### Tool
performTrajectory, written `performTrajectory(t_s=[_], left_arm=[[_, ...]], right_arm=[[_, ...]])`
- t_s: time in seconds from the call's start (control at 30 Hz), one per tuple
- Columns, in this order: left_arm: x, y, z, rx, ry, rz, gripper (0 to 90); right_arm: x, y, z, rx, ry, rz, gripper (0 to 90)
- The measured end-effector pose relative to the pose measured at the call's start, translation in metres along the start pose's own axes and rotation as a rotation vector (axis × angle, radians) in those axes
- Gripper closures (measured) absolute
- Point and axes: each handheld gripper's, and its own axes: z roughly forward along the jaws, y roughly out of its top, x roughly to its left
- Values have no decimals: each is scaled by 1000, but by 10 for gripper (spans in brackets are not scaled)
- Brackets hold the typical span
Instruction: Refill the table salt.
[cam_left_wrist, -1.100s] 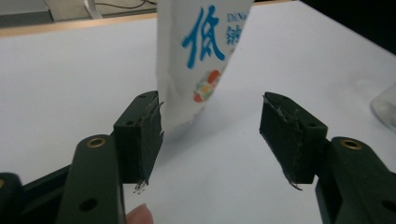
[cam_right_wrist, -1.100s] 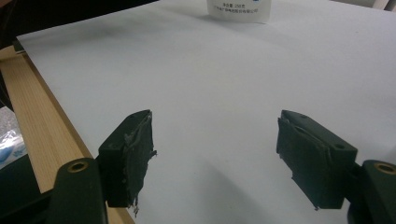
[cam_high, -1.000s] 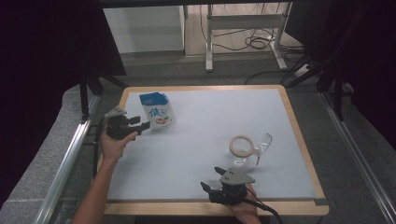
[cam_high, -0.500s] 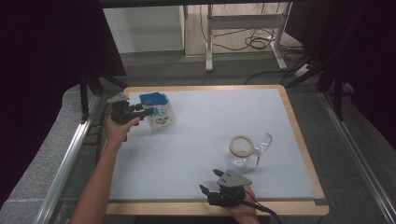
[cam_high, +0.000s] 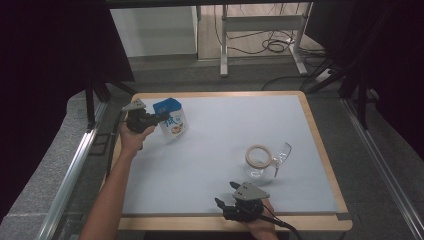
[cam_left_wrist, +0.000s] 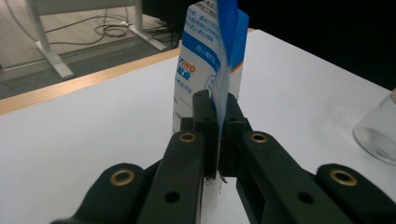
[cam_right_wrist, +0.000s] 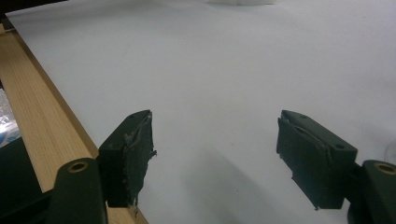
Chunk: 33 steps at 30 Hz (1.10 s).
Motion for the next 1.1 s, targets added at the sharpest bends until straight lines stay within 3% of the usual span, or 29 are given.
performTrajectory(t_s=[0.1, 0.33, 0.53, 0.77, 0.93, 1.1], left_arm=[[-3, 0, 1, -1, 7, 20, 900], [-11, 5, -1, -6, -1, 25, 900], [-27, 14, -13, -30, -40, 36, 900], [-57, 23, -30, -44, -95, 38, 900], [-76, 21, -32, -34, -110, 43, 900], [-86, 21, -33, -34, -128, 38, 900]], right_arm=[[0, 0, 0, -2, 3, -1, 280], [1, 1, 0, -15, 0, -4, 280], [0, 1, 0, -17, -12, -4, 280], [1, 2, 0, -29, -12, 2, 280], [1, 4, -1, -43, -21, -1, 281], [0, 5, -3, -54, -24, 5, 283]])
